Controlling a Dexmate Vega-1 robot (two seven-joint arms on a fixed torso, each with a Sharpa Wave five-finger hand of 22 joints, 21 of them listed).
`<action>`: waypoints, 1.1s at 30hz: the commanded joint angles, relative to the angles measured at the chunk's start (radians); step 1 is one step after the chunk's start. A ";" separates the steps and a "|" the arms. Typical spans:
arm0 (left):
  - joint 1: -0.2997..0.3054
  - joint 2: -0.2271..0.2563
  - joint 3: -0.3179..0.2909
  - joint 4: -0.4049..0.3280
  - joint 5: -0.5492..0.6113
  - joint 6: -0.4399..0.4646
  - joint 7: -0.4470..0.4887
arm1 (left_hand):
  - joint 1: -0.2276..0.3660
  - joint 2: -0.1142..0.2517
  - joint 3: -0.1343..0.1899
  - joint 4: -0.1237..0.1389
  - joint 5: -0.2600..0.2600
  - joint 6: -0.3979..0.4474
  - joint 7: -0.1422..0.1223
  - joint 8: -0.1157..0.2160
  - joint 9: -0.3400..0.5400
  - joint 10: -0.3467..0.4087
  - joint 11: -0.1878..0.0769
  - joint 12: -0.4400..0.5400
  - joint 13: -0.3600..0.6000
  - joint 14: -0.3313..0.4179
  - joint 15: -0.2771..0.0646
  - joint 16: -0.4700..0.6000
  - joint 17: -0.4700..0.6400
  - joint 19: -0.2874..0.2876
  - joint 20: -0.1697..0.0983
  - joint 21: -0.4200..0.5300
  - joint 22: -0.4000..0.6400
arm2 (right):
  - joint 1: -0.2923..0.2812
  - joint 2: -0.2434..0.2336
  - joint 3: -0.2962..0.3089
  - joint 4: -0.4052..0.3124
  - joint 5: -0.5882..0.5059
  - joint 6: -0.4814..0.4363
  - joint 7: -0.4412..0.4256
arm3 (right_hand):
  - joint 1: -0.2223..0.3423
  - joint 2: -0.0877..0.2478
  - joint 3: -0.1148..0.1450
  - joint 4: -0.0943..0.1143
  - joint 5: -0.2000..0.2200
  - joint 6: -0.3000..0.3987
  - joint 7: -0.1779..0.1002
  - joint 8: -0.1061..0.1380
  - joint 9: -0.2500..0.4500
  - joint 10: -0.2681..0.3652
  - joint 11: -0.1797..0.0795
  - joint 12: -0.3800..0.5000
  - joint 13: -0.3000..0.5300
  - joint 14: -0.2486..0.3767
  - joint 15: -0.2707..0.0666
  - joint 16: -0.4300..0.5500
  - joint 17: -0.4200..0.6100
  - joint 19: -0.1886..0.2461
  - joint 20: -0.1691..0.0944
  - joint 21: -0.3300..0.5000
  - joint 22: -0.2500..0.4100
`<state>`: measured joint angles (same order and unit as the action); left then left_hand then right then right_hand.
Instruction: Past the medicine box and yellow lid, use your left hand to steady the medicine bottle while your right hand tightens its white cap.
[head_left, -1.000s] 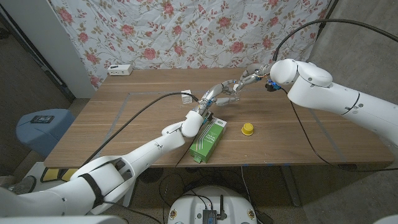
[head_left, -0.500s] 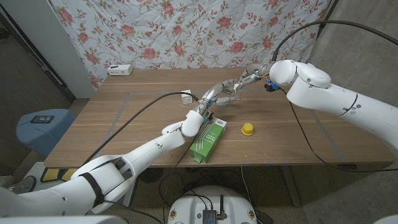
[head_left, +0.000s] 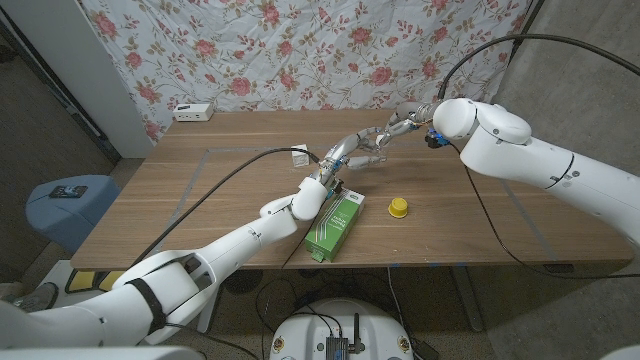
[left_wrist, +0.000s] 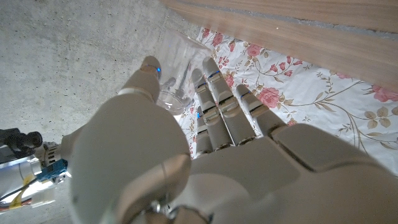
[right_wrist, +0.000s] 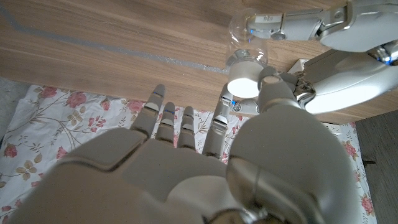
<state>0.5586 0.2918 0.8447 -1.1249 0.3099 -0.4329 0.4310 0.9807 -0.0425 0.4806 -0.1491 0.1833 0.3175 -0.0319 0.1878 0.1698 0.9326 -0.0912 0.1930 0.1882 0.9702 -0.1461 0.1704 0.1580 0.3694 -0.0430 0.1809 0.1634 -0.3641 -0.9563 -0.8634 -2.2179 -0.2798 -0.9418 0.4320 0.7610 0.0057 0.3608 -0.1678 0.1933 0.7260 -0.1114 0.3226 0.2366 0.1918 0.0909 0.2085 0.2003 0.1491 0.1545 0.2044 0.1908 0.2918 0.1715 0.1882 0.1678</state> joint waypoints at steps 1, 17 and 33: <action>0.013 0.007 -0.004 -0.022 0.003 0.015 0.000 | -0.003 0.010 0.005 0.000 0.005 0.005 -0.003 -0.002 0.006 0.084 -0.080 0.002 0.002 0.009 -0.060 0.003 0.003 -0.004 -0.119 0.004 0.003 | -0.027 0.003 0.018 -0.003 0.005 0.001 -0.034 | 0.008 0.001 0.005 0.006 -0.005 0.023 -0.002 0.013 0.002 0.017 -0.001 0.011 0.001 0.011 -0.004 0.010 0.003 0.015 -0.001 0.007 0.002; 0.021 0.013 -0.008 -0.041 0.006 0.023 -0.003 | -0.002 0.009 0.005 -0.001 0.005 0.006 -0.003 -0.002 0.006 0.084 -0.078 0.002 0.002 0.008 -0.061 0.003 0.003 -0.003 -0.119 0.005 0.003 | -0.070 0.004 0.047 -0.011 0.035 -0.012 -0.092 | -0.010 0.004 -0.003 0.019 -0.011 0.106 0.004 0.041 0.001 0.063 -0.015 0.018 0.000 0.042 -0.018 0.019 0.005 0.037 -0.012 0.011 0.002; 0.034 0.024 -0.013 -0.067 0.010 0.034 -0.005 | -0.004 0.011 0.005 0.001 0.005 0.009 -0.004 -0.001 0.006 0.083 -0.079 0.002 0.002 0.009 -0.059 0.003 0.003 -0.004 -0.118 0.004 0.003 | -0.087 0.007 0.054 -0.013 0.056 -0.012 -0.143 | -0.045 -0.006 -0.020 0.032 -0.016 0.137 0.026 0.051 0.000 0.083 -0.014 0.018 0.000 0.062 -0.025 0.023 0.007 0.054 -0.018 0.012 0.003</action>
<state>0.5852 0.3096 0.8347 -1.1775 0.3167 -0.4079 0.4278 0.9723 -0.0406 0.4808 -0.1488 0.1852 0.3175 -0.0319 0.1878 0.1698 0.9326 -0.0912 0.1878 0.1887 0.9703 -0.1461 0.1704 0.1584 0.3694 -0.0430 0.1809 0.1634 -0.4354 -0.9528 -0.8163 -2.2301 -0.2374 -0.9528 0.3194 0.7244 -0.0008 0.3461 -0.1405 0.1823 0.8526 -0.0841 0.3638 0.2369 0.2666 0.0767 0.2236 0.2004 0.1983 0.1305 0.2189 0.1932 0.3364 0.1551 0.1933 0.1678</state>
